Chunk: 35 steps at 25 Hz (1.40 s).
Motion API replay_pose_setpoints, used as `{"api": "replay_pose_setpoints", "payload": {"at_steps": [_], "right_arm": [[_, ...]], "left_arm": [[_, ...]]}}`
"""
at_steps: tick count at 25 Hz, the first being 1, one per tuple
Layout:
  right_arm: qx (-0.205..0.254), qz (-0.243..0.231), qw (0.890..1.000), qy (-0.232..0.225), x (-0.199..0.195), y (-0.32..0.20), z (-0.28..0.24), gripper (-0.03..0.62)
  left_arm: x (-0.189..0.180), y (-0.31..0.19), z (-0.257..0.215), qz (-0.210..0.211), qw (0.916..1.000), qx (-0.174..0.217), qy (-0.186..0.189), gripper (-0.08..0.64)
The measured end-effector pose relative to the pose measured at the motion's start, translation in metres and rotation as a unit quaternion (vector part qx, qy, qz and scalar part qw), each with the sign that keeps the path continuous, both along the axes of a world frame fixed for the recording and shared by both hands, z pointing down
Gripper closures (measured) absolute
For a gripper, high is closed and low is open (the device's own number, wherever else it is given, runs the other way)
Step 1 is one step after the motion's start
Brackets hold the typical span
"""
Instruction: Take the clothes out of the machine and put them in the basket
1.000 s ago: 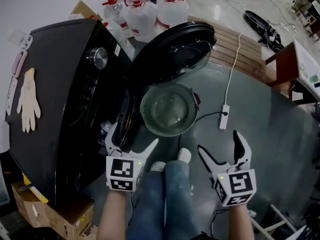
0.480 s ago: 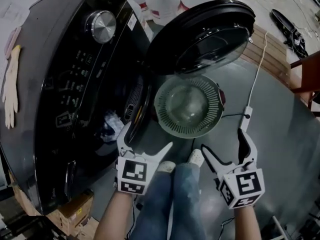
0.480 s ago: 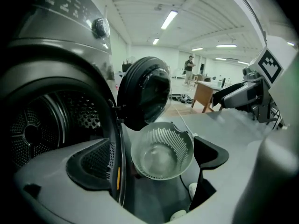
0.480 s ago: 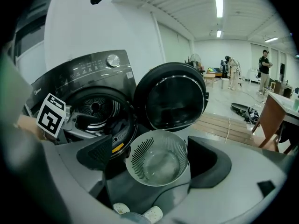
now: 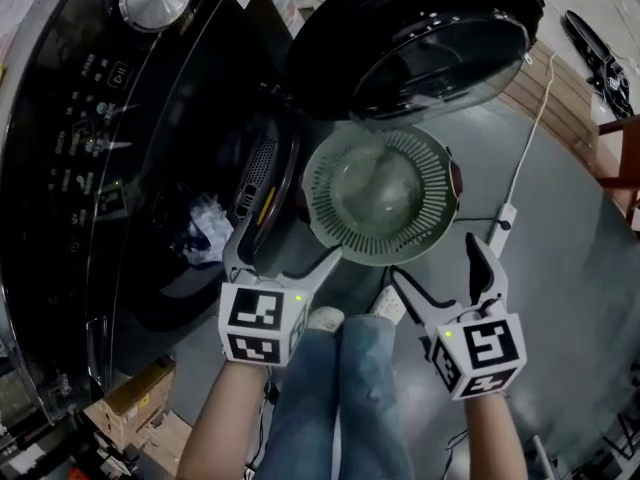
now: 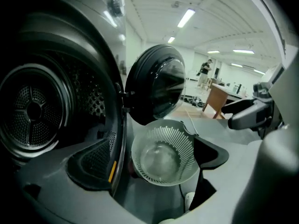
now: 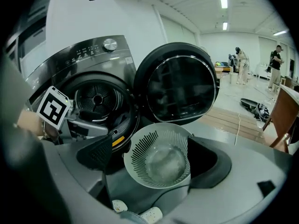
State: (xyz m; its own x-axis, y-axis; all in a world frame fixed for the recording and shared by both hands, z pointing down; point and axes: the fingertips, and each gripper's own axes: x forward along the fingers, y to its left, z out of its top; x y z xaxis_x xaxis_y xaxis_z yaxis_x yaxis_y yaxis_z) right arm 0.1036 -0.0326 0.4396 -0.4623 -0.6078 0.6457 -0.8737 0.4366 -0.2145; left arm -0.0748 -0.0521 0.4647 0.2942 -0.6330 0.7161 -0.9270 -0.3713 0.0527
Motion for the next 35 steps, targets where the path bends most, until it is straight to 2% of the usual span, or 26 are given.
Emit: {"api": "replay_pose_setpoints", "payload": {"at_steps": [3,9,13,16,18,20,22,29,31,35], "right_arm": [[-0.005,-0.037,0.999,0.003,-0.013,0.005,0.02,0.089],[-0.017,-0.076,0.997,0.012,-0.04,0.02,0.055,0.089],[-0.03,-0.06,0.998,0.007,-0.055,0.032,0.074,0.09],[-0.037,-0.048,0.998,0.0,-0.068,0.04,0.079,0.089],[-0.039,-0.047,0.998,-0.002,-0.077,0.042,0.079,0.091],[-0.039,-0.047,0.998,-0.004,-0.087,0.043,0.076,0.089],[-0.037,-0.048,0.998,-0.006,-0.096,0.044,0.074,0.091],[-0.06,-0.046,0.997,-0.001,-0.12,0.038,0.097,0.091],[-0.062,-0.045,0.997,0.002,-0.125,0.035,0.1,0.091],[-0.056,-0.039,0.998,-0.005,-0.133,0.031,0.094,0.091]], "left_arm": [[0.0,0.001,0.014,-0.019,0.9995,-0.012,0.022,-0.003],[-0.016,0.024,0.055,-0.045,0.9979,-0.038,0.026,-0.003],[-0.05,0.042,0.071,-0.071,0.9966,-0.041,-0.012,-0.003],[-0.086,0.047,0.075,-0.09,0.9931,-0.034,-0.068,-0.003],[-0.116,0.045,0.076,-0.112,0.9848,-0.021,-0.131,-0.003],[-0.143,0.042,0.076,-0.133,0.9727,-0.013,-0.19,-0.003],[-0.16,0.039,0.079,-0.145,0.9635,-0.017,-0.225,-0.003],[-0.188,0.027,0.105,-0.147,0.9512,-0.07,-0.262,-0.003],[-0.199,0.025,0.114,-0.15,0.9449,-0.087,-0.277,-0.003],[-0.222,0.033,0.136,-0.171,0.9283,-0.151,-0.293,-0.003]]}}
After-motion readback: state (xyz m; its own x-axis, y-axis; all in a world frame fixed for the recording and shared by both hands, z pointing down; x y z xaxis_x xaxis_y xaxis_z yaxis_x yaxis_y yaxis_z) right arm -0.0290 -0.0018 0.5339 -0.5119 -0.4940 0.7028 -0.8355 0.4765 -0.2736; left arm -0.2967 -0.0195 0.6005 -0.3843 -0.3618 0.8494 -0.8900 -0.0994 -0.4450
